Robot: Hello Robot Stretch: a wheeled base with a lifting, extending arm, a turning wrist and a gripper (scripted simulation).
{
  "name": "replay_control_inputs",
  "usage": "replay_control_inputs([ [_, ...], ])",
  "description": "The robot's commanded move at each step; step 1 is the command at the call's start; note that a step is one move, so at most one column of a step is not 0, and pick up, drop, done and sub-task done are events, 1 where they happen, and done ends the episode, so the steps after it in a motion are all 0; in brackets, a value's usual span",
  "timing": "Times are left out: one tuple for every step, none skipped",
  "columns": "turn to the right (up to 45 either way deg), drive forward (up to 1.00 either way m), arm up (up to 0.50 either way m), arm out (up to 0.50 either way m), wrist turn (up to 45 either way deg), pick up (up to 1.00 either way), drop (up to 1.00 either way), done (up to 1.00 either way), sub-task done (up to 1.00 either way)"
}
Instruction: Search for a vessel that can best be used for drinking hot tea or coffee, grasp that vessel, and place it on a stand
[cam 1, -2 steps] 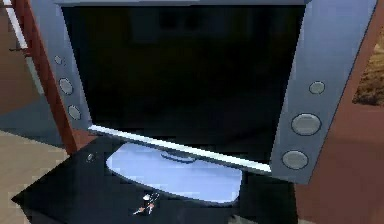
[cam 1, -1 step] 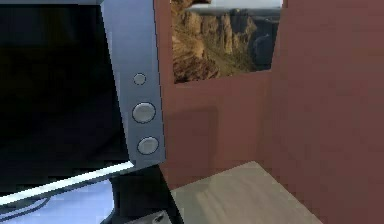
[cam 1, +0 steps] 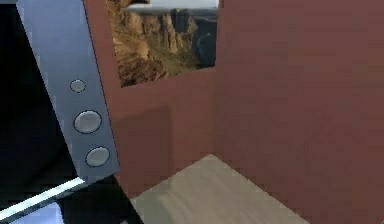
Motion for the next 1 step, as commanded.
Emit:
replay_control_inputs([
  [-45.0, 0.00, 0.00, 0.00, 0.0, 0.00, 0.00, 0.00, 0.00],
])
